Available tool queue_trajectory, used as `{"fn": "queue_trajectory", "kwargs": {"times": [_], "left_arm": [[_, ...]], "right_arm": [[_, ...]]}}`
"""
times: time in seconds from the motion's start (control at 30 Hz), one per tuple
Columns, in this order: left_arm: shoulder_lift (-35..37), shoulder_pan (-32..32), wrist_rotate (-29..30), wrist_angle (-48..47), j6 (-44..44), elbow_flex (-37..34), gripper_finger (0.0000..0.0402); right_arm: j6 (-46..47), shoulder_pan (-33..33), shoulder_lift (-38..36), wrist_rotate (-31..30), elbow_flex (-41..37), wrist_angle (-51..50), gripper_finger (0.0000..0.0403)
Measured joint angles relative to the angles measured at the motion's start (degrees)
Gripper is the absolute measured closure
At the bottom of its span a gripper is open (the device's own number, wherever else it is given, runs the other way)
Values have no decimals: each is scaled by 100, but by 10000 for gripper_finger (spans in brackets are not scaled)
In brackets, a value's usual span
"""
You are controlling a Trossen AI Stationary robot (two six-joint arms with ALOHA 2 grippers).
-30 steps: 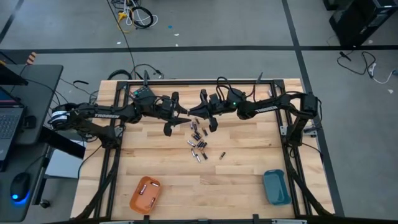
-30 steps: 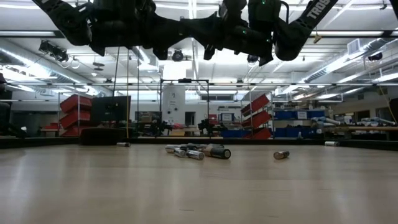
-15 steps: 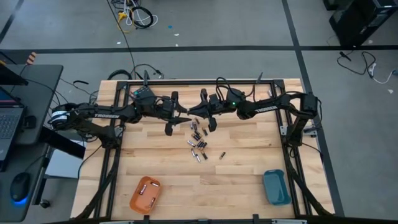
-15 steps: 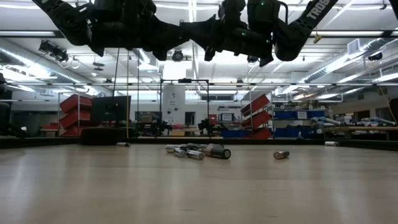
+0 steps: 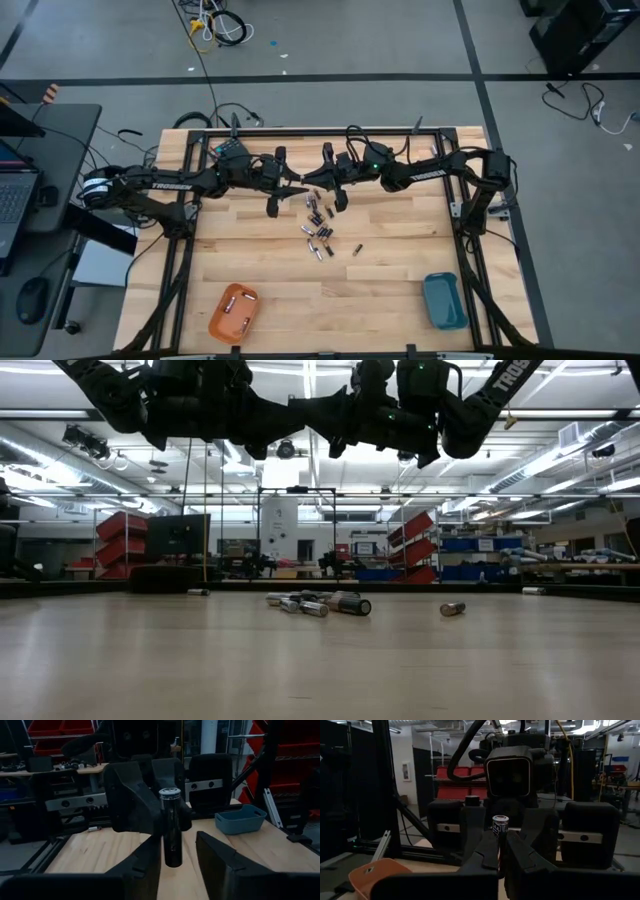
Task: Sort batteries
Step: Put the silver battery into the orange bin
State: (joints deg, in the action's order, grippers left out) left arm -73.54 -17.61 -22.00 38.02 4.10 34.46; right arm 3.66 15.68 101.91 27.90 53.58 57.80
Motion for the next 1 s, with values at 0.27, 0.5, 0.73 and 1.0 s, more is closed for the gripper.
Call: {"fn": "queue_trajectory", "kwargs": {"times": [0.27, 0.5, 0.73, 1.0], "left_arm": [[0, -2, 52, 8, -103, 0, 387], [185, 4, 42, -514, -494, 2, 388], [1228, 297, 453, -3412, -637, 260, 389], [1666, 1878, 1880, -7060, -1904, 1567, 389]], "right_arm": [[-34, -7, 0, 27, 0, -7, 354], [236, 12, -70, 315, 0, -241, 310], [-45, 30, -555, 369, -2, -1499, 292], [-762, 83, -1270, -236, -2, -3183, 292]]}}
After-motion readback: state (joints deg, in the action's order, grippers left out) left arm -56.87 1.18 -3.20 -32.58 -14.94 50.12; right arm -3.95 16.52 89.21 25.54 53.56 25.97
